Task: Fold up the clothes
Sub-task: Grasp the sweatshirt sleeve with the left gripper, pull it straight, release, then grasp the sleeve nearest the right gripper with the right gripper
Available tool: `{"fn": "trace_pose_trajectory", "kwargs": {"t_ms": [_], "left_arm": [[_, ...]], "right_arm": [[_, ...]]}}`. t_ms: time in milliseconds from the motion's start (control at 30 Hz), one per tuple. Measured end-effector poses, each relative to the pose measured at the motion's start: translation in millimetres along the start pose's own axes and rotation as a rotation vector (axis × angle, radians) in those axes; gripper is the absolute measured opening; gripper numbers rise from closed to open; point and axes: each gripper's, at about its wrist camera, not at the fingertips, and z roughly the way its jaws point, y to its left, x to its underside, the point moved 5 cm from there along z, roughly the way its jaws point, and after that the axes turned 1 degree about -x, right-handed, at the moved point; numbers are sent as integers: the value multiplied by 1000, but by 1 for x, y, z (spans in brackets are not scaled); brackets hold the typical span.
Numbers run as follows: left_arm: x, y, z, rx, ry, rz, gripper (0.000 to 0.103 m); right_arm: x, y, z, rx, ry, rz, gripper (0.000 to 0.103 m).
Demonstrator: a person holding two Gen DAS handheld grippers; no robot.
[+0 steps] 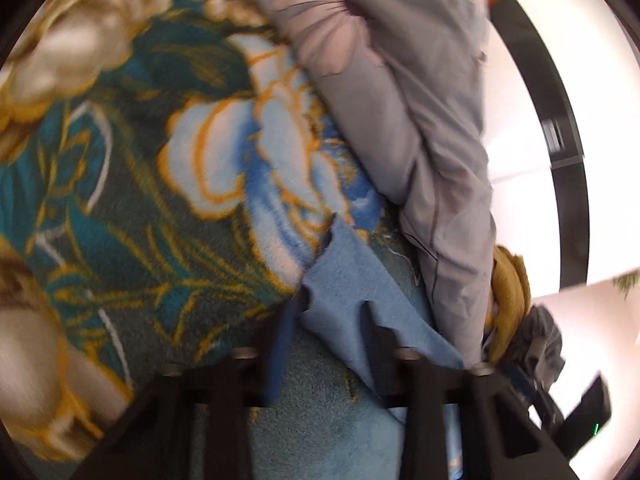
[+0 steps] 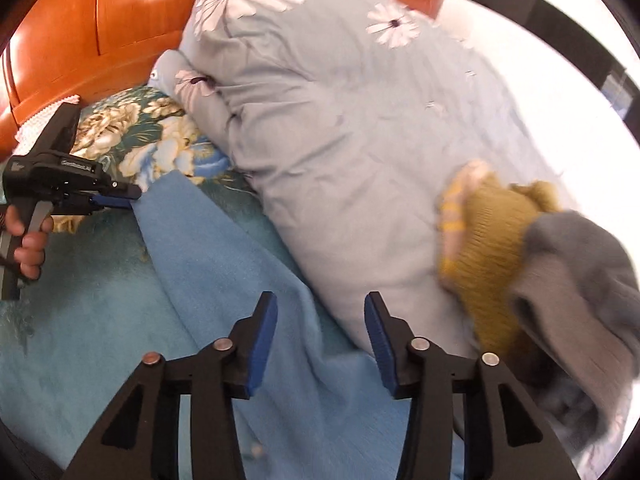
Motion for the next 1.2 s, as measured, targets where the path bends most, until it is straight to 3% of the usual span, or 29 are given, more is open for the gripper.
{"fn": "trace_pose_trajectory", "kwargs": {"t_ms": [33,67,167,467,600,700,733,833,1000,1100,1200], "left_arm": [[1,1,1,-7,-10,-10,5],[1,1,-1,-12,-31,-13,4],[0,-4,-14,-14,-107,-11,3],[13,28,-44,-151,-173,-44,3],[19,39,-58,-207,-198,-58,4],[21,32,-65,-197,-182,-65,7],[21,30,-68,-194,-176,-68,9],[31,20,-85,-237,-171,-60,43],[74,-12,-115,-314,-192,56,56],[115,-54,-109,-361,-141,231,61],[163,-101,-90,-371,-103,362,71]], "right_arm": [[5,0,-3,12,3,5,47],[12,-1,-7,21,13,15,47],[43,-18,-23,38,72,70,47],[139,-75,-53,85,236,359,47],[166,-104,-72,82,231,542,47],[189,-130,-97,99,208,660,47],[197,-139,-106,112,205,692,47],[231,-164,-140,172,209,761,47],[311,-191,-196,279,270,873,47],[371,-187,-214,277,339,977,47],[411,-169,-219,192,327,1083,47]]}}
